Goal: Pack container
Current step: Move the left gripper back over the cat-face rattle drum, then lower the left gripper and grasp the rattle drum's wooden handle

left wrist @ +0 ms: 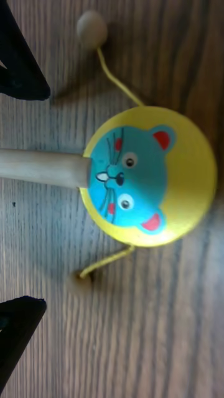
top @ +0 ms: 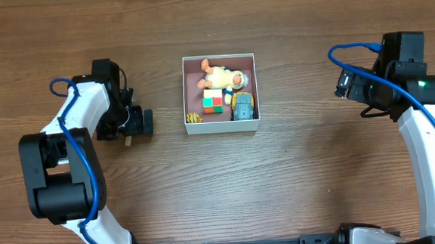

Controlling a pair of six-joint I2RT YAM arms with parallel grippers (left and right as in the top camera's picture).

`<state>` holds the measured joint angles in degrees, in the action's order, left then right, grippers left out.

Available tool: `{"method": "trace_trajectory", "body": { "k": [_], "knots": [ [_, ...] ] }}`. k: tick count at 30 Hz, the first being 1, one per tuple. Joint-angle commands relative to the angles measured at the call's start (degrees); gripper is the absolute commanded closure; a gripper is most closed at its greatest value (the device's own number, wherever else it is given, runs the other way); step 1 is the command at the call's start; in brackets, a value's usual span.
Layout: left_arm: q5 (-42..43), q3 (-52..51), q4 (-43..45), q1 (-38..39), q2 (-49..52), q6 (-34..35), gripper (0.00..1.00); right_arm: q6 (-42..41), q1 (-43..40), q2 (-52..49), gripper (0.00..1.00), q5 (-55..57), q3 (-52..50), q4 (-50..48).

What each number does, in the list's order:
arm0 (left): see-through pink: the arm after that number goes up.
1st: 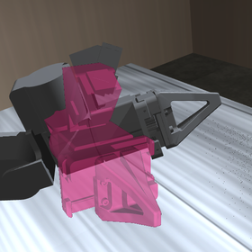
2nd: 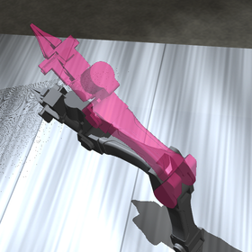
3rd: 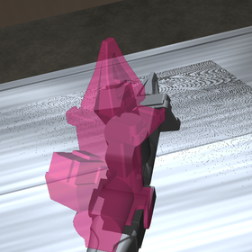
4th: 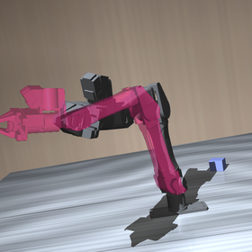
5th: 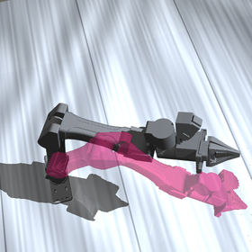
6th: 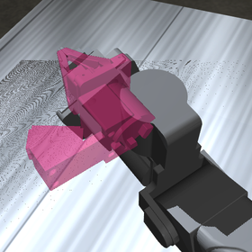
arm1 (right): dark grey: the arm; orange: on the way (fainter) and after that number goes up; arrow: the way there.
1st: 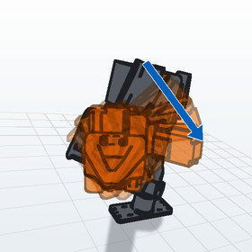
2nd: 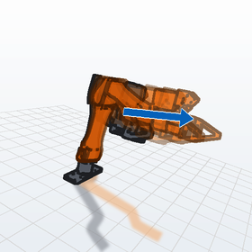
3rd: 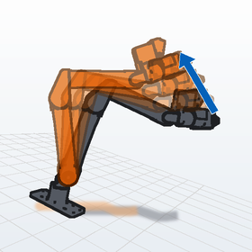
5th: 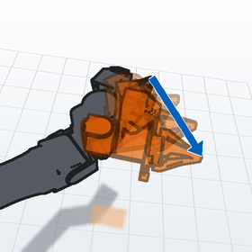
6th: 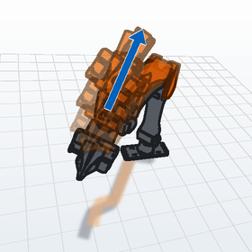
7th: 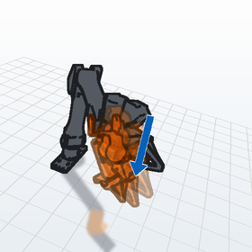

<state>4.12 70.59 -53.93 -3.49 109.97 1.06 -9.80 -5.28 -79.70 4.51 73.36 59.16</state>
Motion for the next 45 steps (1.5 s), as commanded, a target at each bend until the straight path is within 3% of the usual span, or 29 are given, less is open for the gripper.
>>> {"method": "trace_trajectory", "body": {
  "k": [1, 35, 45],
  "knots": [
    [-1.11, -1.11, 0.20, -0.31, 0.39, -1.31, 0.00, 0.24, -0.22, 1.25, 0.00, 0.55, 0.04, -0.39],
    [-7.15, -1.11, 0.46, -0.31, 0.39, -0.66, 0.01, 0.24, -0.22, 1.25, 0.00, 0.55, 0.04, -0.42],
    [-7.08, -1.11, 0.74, -0.26, 0.39, -0.66, 0.05, 0.24, -0.22, 1.25, 0.00, 0.55, 0.04, -0.39]
  ]
}}
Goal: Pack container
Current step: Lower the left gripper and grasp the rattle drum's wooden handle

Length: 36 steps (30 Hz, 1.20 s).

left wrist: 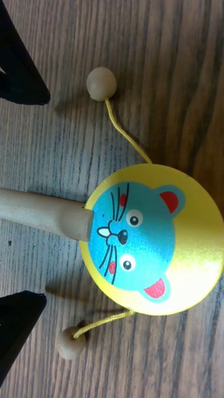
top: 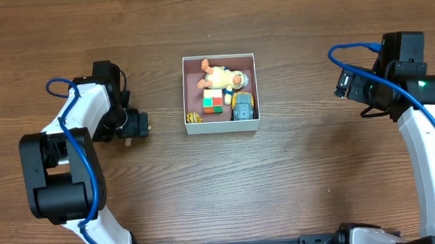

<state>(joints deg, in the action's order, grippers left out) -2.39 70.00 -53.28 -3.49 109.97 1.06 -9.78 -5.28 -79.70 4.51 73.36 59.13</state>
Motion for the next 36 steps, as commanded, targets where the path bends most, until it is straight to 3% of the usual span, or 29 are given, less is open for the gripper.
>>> {"method": "trace_trajectory", "body": {
  "k": [1, 9, 23, 36],
  "knots": [
    [-0.57, -0.52, 0.15, -0.26, 0.39, -0.66, 0.06, 0.22, -0.22, 1.25, 0.00, 0.55, 0.04, -0.39],
    [-0.57, -0.52, 0.22, -0.26, 0.39, -0.66, 0.21, 0.22, -0.22, 1.25, 0.00, 0.55, 0.04, -0.37],
    [-0.55, -0.55, -0.24, -0.26, 0.39, -0.63, 0.26, 0.22, -0.22, 1.25, 0.00, 0.55, 0.04, -0.37],
    [-0.63, -2.19, 1.95, -0.26, 0.39, -1.05, 0.20, 0.22, -0.22, 1.25, 0.00, 0.55, 0.04, -0.37]
  ]
}}
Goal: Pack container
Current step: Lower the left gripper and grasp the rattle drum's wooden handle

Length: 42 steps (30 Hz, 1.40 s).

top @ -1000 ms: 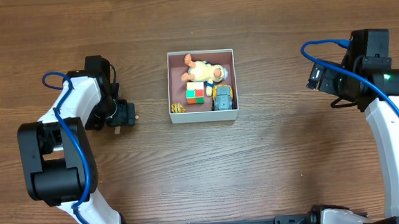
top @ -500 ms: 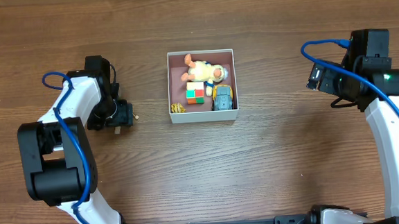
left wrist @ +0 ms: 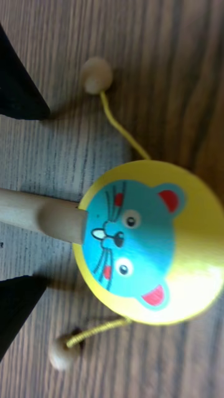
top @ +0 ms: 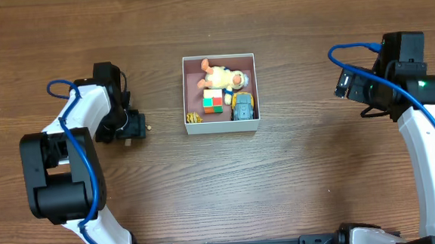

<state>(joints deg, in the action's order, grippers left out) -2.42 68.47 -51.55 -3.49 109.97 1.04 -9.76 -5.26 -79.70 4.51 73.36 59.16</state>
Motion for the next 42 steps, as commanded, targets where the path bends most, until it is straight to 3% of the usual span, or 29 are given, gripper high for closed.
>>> {"method": "trace_trajectory", "body": {
  "k": [1, 17, 27, 42],
  "knots": [
    [-0.57, -0.66, 0.24, -0.26, 0.39, -1.03, 0.20, 0.20, -0.24, 1.25, 0.00, 0.55, 0.04, -0.39],
    [-0.57, -0.66, 0.50, -0.26, 0.39, -1.01, 0.61, 0.20, -0.24, 1.25, 0.00, 0.55, 0.04, -0.39],
    [-0.59, -0.66, 0.83, -0.26, 0.39, -0.85, 0.75, 0.20, -0.24, 1.25, 0.00, 0.55, 0.04, -0.39],
    [-0.74, 0.92, -0.39, -0.22, 0.37, 0.39, 0.84, 0.20, -0.24, 1.25, 0.00, 0.55, 0.04, -0.39]
  ]
}}
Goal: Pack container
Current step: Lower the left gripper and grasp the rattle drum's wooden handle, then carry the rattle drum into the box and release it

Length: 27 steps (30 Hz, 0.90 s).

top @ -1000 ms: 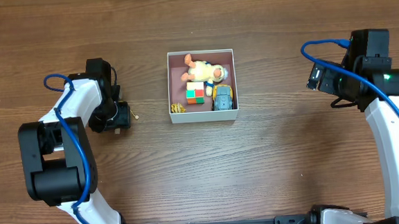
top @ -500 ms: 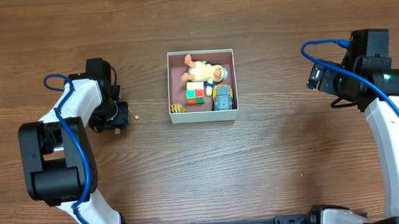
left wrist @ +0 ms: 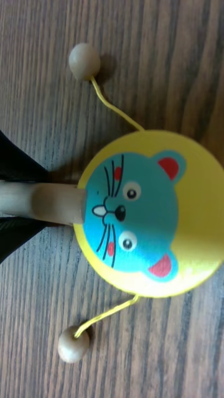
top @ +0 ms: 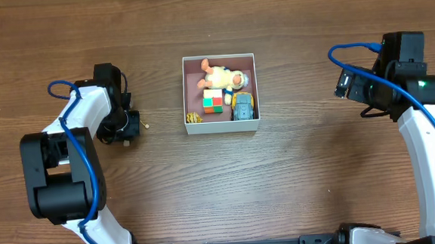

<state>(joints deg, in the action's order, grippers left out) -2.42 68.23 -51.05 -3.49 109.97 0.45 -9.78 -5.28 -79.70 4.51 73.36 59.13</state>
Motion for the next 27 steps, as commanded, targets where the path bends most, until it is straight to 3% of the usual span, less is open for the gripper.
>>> {"method": "trace_trajectory", "body": {
  "k": [1, 4, 14, 18, 23, 27],
  "knots": [
    [-0.66, 1.88, -1.70, -0.24, 0.37, 1.51, 0.85, 0.22, -0.22, 1.25, 0.00, 0.55, 0.04, -0.37],
    [-0.57, 3.78, -3.58, -0.22, 0.37, 1.73, 0.90, 0.22, -0.22, 1.25, 0.00, 0.55, 0.04, -0.37],
    [-0.42, 9.94, -8.37, -0.11, 0.37, 2.36, 0.90, 0.22, -0.22, 1.25, 0.00, 0.55, 0.04, -0.37],
    [3.87, 16.41, -12.17, 1.01, 0.37, 2.34, 0.90, 0.22, -0.22, 1.25, 0.00, 0.55, 0.04, -0.37],
    [10.25, 25.99, -15.02, 5.46, 0.37, 2.34, 0.89, 0.22, -0.22, 1.25, 0.00, 0.55, 0.04, -0.37],
    [12.41, 34.40, -15.91, 13.73, 0.37, 3.41, 0.87, 0.22, -0.22, 1.25, 0.00, 0.55, 0.04, -0.37]
  ]
}}
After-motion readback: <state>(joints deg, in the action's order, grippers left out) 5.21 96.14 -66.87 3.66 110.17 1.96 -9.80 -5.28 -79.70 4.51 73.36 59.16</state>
